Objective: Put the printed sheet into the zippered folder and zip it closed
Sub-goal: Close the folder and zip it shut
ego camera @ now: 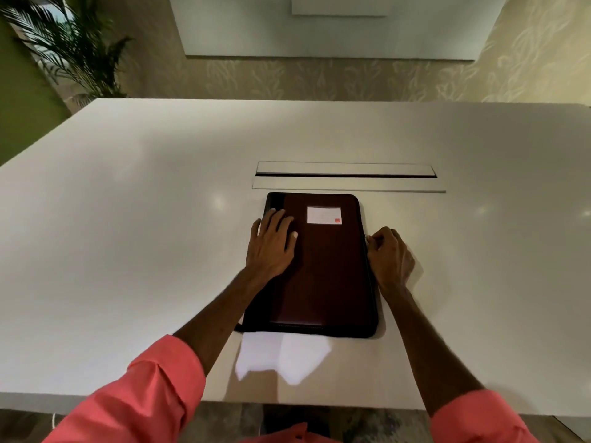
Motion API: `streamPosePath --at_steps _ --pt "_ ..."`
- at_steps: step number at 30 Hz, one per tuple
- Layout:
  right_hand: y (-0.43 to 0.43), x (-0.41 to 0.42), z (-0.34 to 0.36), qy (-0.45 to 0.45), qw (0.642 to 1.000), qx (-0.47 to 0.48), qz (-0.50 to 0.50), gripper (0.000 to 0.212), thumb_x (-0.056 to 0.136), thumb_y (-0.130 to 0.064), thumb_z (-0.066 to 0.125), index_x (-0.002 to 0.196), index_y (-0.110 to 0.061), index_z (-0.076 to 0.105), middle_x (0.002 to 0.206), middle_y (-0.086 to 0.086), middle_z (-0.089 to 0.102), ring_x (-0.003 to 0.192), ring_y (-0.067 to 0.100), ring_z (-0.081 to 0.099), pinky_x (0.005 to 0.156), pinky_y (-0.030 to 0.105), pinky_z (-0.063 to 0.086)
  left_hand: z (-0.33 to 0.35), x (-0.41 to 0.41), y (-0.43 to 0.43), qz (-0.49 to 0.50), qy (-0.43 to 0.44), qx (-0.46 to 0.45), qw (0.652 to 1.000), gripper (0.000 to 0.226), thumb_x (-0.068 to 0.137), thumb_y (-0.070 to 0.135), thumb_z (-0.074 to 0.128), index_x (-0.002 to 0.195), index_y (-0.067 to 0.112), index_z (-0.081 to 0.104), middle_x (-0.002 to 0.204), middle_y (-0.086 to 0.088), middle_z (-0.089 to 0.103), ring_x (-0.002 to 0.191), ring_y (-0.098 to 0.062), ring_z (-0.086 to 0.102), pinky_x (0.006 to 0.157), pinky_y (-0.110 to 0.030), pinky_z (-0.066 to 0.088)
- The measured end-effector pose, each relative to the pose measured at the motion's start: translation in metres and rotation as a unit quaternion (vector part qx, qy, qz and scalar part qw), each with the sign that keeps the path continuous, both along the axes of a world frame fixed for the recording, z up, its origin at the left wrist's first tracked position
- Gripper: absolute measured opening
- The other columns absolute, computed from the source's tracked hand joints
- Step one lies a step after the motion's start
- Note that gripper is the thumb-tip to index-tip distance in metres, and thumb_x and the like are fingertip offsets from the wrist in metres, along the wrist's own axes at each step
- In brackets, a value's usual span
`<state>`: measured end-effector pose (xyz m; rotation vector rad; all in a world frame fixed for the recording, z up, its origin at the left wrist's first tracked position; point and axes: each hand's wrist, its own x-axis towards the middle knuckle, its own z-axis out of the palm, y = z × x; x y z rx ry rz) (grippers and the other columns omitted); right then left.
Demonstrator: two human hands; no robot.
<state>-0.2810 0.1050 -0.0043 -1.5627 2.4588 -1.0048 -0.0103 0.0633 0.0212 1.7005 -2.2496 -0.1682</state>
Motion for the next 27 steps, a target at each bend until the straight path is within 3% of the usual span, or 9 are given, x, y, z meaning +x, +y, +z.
streamPosePath --at_steps 3,6,17,27 --pt "-0.002 -0.002 0.001 -0.011 1.0 -0.01 0.003 0.014 0.1 -0.031 0.069 0.095 -0.018 0.067 0.1 -0.003 0.071 0.083 0.024 0.069 0.07 0.033 0.05 0.003 0.0 -0.025 0.0 -0.006 0.047 0.999 0.065 0.118 0.045 0.027 0.175 0.018 0.015 0.184 -0.005 0.004 0.173 -0.023 -0.003 0.141 -0.048 0.005" --pt "-0.005 -0.006 -0.001 -0.004 1.0 -0.017 -0.007 0.015 0.097 -0.032 0.072 0.089 -0.021 0.065 0.095 -0.007 0.07 0.078 0.021 0.067 0.066 0.031 0.048 -0.005 -0.001 -0.034 -0.003 0.009 0.09 0.996 0.069 0.118 0.048 0.025 0.176 0.017 0.004 0.184 -0.007 -0.005 0.173 -0.024 -0.007 0.141 -0.047 0.002" --pt "-0.069 -0.011 0.012 0.0 1.0 -0.012 -0.022 0.016 0.1 -0.03 0.069 0.095 -0.015 0.067 0.102 0.0 0.072 0.084 0.028 0.069 0.069 0.031 0.04 -0.03 0.002 -0.044 -0.011 0.024 0.068 0.997 0.071 0.117 0.051 0.024 0.176 0.018 0.002 0.184 -0.007 -0.006 0.172 -0.023 -0.007 0.142 -0.044 0.001" --pt "-0.128 -0.016 0.027 -0.015 0.999 0.022 0.04 0.006 0.1 -0.023 0.065 0.096 -0.021 0.068 0.1 -0.002 0.075 0.088 0.025 0.069 0.075 0.035 0.053 -0.046 0.001 -0.051 -0.008 0.019 0.044 0.999 0.072 0.115 0.053 0.024 0.176 0.019 0.005 0.184 -0.005 -0.003 0.172 -0.023 -0.004 0.142 -0.045 0.006"
